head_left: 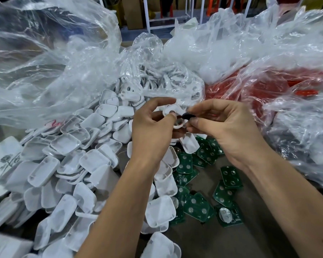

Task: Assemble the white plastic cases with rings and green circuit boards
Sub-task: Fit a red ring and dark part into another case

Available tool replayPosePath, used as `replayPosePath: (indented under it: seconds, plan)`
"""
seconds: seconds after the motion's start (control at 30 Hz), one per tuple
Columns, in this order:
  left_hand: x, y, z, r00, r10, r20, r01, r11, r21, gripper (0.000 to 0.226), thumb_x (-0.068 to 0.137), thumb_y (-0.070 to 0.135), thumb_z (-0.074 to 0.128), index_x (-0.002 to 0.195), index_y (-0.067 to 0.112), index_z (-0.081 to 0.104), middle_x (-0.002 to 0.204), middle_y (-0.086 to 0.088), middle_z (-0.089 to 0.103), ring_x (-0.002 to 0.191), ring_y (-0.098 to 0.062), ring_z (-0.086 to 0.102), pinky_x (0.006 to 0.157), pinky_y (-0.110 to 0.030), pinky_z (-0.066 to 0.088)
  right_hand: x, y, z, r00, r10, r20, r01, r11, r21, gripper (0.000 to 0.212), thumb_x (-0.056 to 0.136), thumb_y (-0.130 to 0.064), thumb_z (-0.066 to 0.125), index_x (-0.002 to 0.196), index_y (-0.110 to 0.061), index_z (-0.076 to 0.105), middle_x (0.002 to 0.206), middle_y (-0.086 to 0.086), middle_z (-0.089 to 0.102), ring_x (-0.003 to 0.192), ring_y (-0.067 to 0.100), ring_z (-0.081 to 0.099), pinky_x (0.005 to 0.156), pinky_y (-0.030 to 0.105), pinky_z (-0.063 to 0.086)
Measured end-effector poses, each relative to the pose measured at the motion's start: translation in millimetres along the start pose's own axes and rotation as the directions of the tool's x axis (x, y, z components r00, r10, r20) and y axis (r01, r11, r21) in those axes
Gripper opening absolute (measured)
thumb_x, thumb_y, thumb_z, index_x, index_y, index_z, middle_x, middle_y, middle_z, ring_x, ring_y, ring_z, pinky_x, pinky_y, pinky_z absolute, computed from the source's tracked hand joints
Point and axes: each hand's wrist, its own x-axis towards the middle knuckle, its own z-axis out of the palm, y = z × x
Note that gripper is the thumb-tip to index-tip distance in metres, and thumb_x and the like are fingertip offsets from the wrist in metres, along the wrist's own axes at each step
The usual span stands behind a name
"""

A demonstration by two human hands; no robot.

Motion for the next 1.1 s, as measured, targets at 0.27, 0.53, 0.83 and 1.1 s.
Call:
replayPosePath:
  seconds: [0.27,0.53,0.83,1.1]
  plan:
    - [-1.3,2.1,0.0,0.999,0.021,0.033,-0.019,0.997,-0.072,0.028,0.098,-0.002,0.057,0.107,0.018,0.074,0.094,-0.017,0.073,0.079,-0.019,0.075,0.066,-0.033,0.063,1.3,2.1,4.0,0.982,-0.190,-0.010,0.188,0.978,-0.085,0.040,0.082,0.017,0.074,0.081,-0.022,0.080,0.091,0.005,0.079,0.084,0.022,0.078,0.077,0.035,0.065]
    - [-0.7,0.3,-0.9,0.996,0.084,0.038,-0.080,0.992,-0.093,0.019,0.094,-0.004,0.062,0.100,0.013,0.065,0.089,-0.015,0.073,0.075,-0.028,0.074,0.068,-0.044,0.064,1.6,4.1,3.0,0.977,-0.214,-0.018,0.213,0.976,-0.050,0.032,0.085,0.015,0.072,0.094,-0.014,0.080,0.093,0.009,0.080,0.084,0.028,0.079,0.075,0.033,0.064]
    - [2.8,-0.1,-2.0,1.000,-0.007,0.009,0.009,0.967,-0.256,0.012,0.102,-0.004,0.054,0.103,0.008,0.057,0.103,-0.021,0.071,0.082,-0.037,0.075,0.070,-0.040,0.063,-1.4,-6.0,4.8,0.997,-0.058,-0.053,0.067,0.982,0.178,0.018,0.080,-0.012,0.079,0.098,-0.012,0.076,0.094,0.015,0.079,0.080,0.025,0.078,0.061,0.027,0.061]
    - [2.8,3.2,-2.7,0.998,0.049,0.040,-0.038,0.972,-0.233,0.023,0.100,-0.010,0.053,0.096,0.005,0.070,0.103,-0.015,0.076,0.095,-0.037,0.072,0.085,-0.053,0.063,-0.7,-9.1,3.3,0.992,0.118,-0.040,-0.103,0.958,0.268,0.016,0.079,-0.012,0.075,0.093,-0.015,0.082,0.082,0.009,0.074,0.069,0.016,0.066,0.051,0.023,0.052]
